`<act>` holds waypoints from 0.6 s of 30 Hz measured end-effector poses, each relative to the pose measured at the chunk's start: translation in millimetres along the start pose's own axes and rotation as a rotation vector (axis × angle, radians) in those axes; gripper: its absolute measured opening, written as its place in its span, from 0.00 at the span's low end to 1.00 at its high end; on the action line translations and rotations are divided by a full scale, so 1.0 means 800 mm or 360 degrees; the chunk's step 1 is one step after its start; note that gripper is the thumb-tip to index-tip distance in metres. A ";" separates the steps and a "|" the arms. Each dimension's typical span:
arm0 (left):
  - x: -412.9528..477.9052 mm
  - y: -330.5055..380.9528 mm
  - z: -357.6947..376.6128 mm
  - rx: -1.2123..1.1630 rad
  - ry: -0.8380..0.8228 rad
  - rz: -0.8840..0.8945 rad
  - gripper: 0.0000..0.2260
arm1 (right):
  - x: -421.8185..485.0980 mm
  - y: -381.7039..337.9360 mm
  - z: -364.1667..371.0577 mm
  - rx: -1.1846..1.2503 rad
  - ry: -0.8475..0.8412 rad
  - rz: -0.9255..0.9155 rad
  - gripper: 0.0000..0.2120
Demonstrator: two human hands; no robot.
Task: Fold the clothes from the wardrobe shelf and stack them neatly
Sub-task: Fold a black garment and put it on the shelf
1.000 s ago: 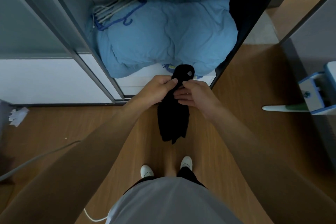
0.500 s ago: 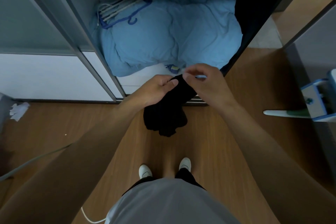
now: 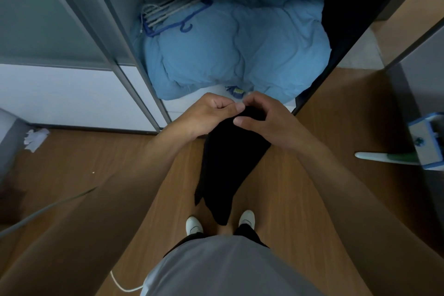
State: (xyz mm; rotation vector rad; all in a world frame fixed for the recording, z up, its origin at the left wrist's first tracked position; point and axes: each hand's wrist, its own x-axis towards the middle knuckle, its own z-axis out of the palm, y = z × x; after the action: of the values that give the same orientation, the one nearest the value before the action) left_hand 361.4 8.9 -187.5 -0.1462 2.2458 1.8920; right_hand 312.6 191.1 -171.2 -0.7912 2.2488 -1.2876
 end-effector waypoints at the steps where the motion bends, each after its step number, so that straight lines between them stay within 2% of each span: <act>1: 0.000 0.002 0.000 -0.0014 -0.0001 -0.0011 0.18 | 0.001 -0.002 -0.001 -0.0034 0.0004 0.0003 0.12; 11: 0.002 -0.004 0.010 -0.0008 -0.0174 -0.0067 0.16 | -0.013 0.009 0.006 -0.0103 0.0159 0.0026 0.09; 14: 0.000 -0.014 0.007 -0.0050 -0.0214 0.0032 0.08 | -0.014 0.012 0.009 -0.0135 0.0274 0.0047 0.10; 16: -0.002 -0.025 0.009 -0.0049 -0.0153 0.0093 0.03 | -0.015 0.012 0.009 -0.0129 0.0373 0.0049 0.10; 18: -0.003 -0.036 0.016 0.0071 0.0034 0.0185 0.07 | -0.016 0.011 0.008 -0.0086 0.0451 0.0047 0.10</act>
State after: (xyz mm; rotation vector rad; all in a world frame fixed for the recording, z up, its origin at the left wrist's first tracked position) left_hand 370.5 16.1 -217.2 -0.0296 2.3562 1.9034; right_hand 323.7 198.9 -181.1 -0.6232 2.5149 -1.4058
